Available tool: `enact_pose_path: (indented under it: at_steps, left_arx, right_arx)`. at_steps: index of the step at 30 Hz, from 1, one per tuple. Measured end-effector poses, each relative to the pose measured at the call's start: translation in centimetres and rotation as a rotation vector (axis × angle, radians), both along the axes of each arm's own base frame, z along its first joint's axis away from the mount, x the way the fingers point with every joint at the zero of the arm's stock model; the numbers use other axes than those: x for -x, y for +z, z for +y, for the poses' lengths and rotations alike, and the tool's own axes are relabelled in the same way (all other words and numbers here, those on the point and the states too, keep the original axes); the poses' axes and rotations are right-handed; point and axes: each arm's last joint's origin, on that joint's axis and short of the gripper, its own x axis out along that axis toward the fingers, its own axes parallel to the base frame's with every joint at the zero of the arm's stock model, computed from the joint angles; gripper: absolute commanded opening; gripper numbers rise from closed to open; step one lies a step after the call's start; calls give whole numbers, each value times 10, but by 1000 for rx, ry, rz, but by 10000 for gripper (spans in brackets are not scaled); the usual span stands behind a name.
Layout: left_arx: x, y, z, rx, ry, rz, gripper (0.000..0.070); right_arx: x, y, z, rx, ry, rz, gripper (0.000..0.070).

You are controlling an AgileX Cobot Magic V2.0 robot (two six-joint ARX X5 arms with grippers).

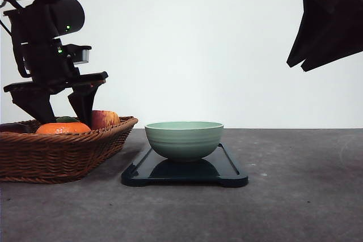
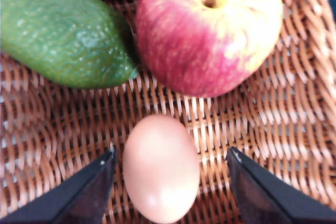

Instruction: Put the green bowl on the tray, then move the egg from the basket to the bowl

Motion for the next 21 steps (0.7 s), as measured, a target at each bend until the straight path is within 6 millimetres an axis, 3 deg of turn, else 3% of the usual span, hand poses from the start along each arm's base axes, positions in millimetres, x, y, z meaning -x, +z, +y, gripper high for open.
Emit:
enact_pose_path:
  at_steps: [8, 14, 16, 19, 21]
  left_arx:
    - [-5, -17, 0, -12, 4, 48, 425]
    - [-6, -19, 0, -11, 4, 46, 421]
    - [-6, -18, 0, -11, 4, 45, 382]
    - [-6, -19, 0, -14, 4, 45, 210]
    - [-6, -19, 0, -15, 5, 45, 164]
  right_arx:
    - [0, 0, 0, 11, -16, -5, 164]
    - [0, 0, -1, 12, -18, -6, 164]
    - [0, 0, -1, 12, -18, -6, 164]
    - [0, 0, -1, 13, -20, -7, 164]
    - [0, 0, -1, 17, -26, -8, 164]
